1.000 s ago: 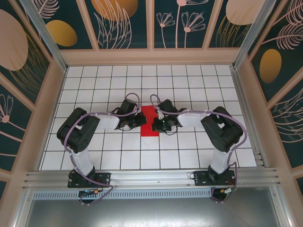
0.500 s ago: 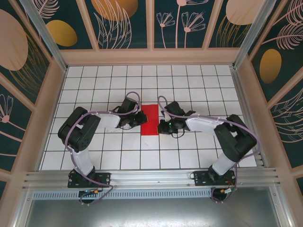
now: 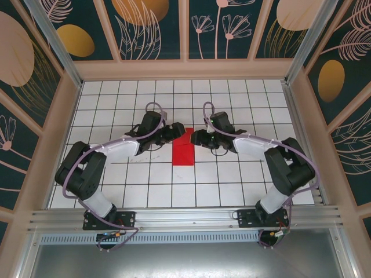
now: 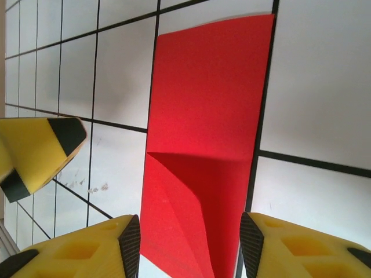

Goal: Fold a paper plane with a square sheet of paper (pick it up from the middle)
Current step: Turn over the paper at the center of the table.

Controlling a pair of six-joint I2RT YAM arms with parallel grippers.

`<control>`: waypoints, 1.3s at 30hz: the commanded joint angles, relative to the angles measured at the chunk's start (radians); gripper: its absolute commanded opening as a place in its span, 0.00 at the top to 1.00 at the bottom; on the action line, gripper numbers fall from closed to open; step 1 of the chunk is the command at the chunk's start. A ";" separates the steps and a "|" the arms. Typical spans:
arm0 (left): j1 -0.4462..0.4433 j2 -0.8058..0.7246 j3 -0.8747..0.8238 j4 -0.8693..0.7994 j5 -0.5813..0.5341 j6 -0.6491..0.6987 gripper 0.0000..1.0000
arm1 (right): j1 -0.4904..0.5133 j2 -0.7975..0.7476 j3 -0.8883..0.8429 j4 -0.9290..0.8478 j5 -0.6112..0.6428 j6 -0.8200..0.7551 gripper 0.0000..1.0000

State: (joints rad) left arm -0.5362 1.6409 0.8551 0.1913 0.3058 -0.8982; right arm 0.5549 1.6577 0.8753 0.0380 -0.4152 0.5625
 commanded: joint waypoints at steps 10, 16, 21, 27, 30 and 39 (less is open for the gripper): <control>0.012 -0.088 -0.151 0.113 0.004 -0.039 0.02 | -0.002 0.188 0.093 0.062 -0.170 -0.134 0.68; 0.012 -0.069 -0.176 0.186 0.092 -0.071 0.06 | -0.049 0.164 0.025 0.157 -0.181 -0.099 0.89; 0.013 -0.028 -0.194 0.287 0.163 -0.104 0.17 | -0.083 0.125 -0.040 0.232 -0.209 -0.061 0.92; 0.005 0.041 -0.169 0.346 0.214 -0.120 0.30 | -0.096 0.114 -0.062 0.243 -0.219 -0.053 0.92; -0.005 0.066 -0.145 0.328 0.217 -0.102 0.31 | -0.097 0.114 -0.064 0.241 -0.221 -0.050 0.92; -0.021 0.162 -0.106 0.381 0.246 -0.084 0.35 | -0.111 0.111 -0.073 0.240 -0.229 -0.044 0.92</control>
State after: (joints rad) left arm -0.5503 1.7798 0.7181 0.5232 0.5232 -1.0031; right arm 0.4522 1.8015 0.8173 0.2504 -0.6228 0.5079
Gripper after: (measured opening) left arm 0.658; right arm 0.080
